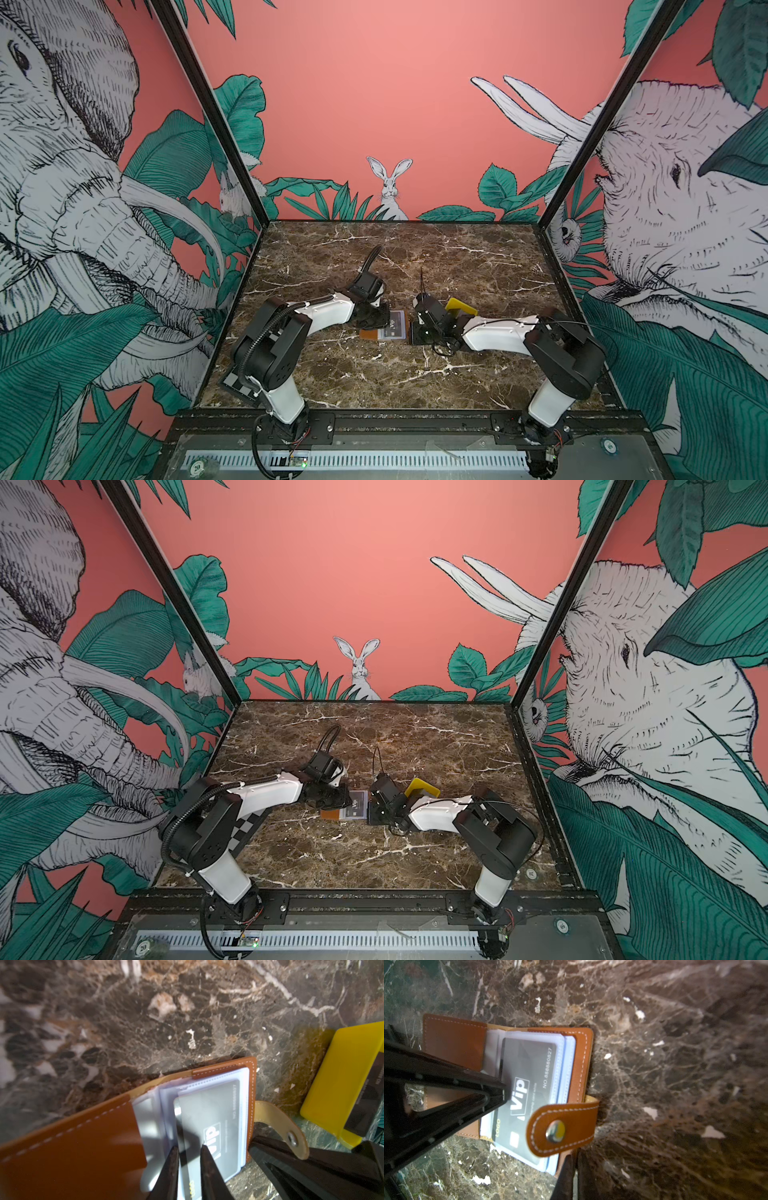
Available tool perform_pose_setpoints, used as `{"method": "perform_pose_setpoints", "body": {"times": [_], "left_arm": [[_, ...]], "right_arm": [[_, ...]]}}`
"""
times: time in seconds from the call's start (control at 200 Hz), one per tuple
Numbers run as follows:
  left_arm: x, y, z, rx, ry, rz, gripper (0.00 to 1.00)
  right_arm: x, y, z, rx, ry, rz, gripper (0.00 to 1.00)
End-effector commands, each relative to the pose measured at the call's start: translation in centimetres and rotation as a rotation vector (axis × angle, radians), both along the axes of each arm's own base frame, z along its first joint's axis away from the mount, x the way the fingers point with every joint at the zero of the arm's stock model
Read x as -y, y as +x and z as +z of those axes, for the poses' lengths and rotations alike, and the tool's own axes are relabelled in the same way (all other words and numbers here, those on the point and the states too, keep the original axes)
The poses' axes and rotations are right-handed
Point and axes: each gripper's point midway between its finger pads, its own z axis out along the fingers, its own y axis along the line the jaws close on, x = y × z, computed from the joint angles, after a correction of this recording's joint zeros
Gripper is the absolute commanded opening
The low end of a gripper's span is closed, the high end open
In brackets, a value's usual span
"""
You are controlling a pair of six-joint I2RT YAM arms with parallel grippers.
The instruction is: Put the credit cards into the card holder
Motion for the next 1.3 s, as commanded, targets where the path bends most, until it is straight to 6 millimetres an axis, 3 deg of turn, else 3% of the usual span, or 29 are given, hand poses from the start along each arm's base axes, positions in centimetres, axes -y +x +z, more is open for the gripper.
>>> {"method": "perform_pose_setpoints", "body": {"times": [0.0, 0.34, 0.68, 0.885, 1.295], "left_arm": [[-0.8, -0.4, 0.2, 0.001, 0.041, 0.011, 0.29], [-1.1, -0.3, 0.5, 0.015, 0.047, 0.022, 0.17], [-1.3, -0.7, -0.4, -0.006, 0.064, 0.017, 0.12], [-1.6, -0.9, -0.7, -0.014, 0.076, 0.020, 0.08], [-1.7, -1.1, -0.9, -0.021, 0.078, 0.023, 0.03]], "right_arm": [[1.0, -0.8, 0.0, -0.027, -0.038, -0.010, 0.10], [0.7, -0.5, 1.8, 0.002, -0.019, -0.002, 0.10], [-1.0, 0.4, 3.5, 0.014, 0.060, -0.001, 0.10], [-2.5, 0.9, 3.7, 0.000, 0.130, -0.003, 0.12], [-3.0, 1.6, 3.5, -0.015, 0.151, -0.013, 0.18]]}}
